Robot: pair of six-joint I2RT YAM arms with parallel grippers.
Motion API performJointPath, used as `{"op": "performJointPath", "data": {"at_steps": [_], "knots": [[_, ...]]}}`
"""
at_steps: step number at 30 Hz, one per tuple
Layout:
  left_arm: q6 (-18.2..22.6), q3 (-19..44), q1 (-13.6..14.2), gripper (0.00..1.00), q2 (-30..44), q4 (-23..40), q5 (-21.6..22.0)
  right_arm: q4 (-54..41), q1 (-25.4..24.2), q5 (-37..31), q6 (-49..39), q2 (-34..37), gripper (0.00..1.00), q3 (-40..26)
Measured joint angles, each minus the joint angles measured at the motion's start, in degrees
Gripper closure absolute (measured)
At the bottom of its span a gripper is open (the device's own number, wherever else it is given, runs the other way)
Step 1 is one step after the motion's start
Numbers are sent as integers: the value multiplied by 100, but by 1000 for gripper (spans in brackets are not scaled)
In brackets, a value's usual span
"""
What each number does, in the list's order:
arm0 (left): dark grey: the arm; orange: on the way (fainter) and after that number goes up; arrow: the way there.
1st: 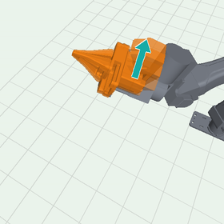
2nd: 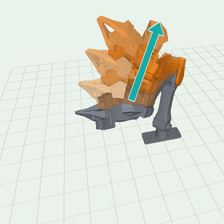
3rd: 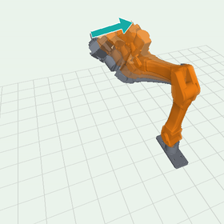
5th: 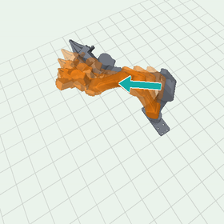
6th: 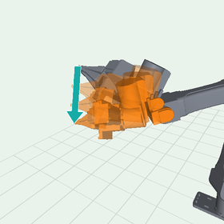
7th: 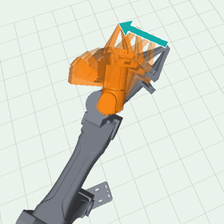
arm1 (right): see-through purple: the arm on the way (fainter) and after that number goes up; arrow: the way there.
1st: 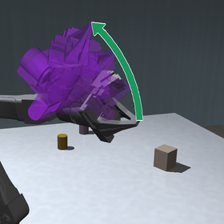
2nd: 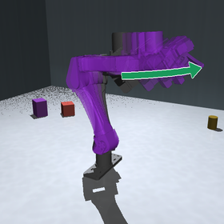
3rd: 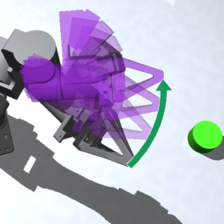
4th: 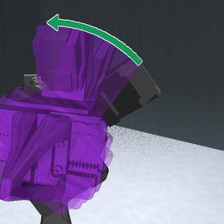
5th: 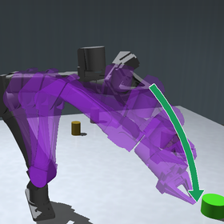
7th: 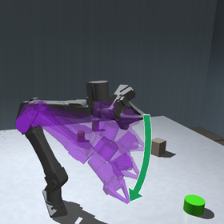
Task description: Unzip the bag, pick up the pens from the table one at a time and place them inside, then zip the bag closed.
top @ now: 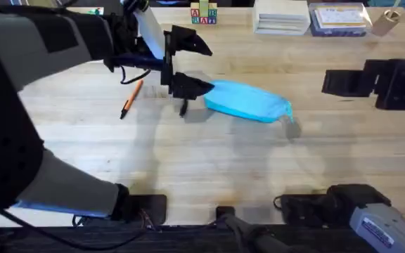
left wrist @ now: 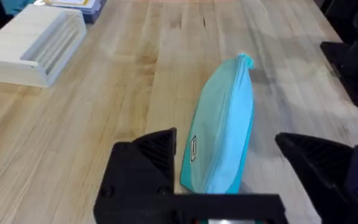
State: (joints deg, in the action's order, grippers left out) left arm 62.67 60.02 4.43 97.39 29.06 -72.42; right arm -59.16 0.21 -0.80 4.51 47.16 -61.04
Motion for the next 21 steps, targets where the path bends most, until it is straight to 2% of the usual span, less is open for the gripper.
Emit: {"op": "performJointPath", "data": {"at_steps": [12,21], "knots": [[-2,3,272,9,468,-144,198,0,0,0,0,-1,3,0],[-2,5,403,9,500,-148,700,0,0,0,0,0,3,0]]}}
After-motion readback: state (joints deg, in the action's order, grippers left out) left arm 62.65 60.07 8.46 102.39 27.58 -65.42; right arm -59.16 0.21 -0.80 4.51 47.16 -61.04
